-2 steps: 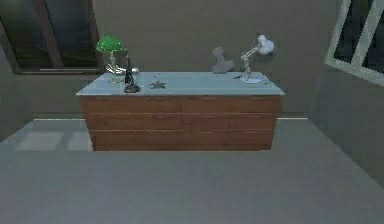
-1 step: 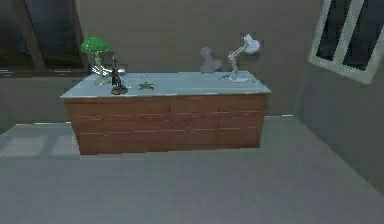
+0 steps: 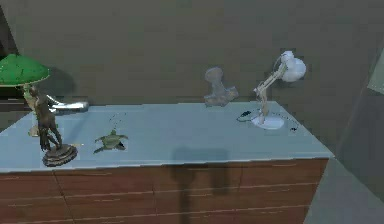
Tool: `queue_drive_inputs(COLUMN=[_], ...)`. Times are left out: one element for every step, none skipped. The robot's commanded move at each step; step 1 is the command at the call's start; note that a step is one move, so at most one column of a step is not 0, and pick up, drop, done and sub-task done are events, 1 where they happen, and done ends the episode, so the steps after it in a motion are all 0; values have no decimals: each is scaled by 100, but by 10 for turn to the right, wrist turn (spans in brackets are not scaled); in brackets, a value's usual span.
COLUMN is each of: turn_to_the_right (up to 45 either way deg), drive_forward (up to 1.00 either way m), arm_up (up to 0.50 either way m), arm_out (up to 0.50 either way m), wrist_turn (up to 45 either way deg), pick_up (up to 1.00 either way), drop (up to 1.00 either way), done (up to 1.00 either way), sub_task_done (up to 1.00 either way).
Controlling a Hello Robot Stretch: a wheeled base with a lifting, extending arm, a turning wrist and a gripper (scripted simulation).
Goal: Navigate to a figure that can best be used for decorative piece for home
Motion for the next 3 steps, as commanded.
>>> queue_drive_inputs(turn_to_the_right=[0,-450,0], drive_forward=[35,0,0], arm_up=[0,0,0], arm_out=[0,0,0], wrist_turn=[0,0,0], pick_up=[0,0,0], drop=[0,0,0], done=[0,0,100], sub_task_done=[0,0,0])
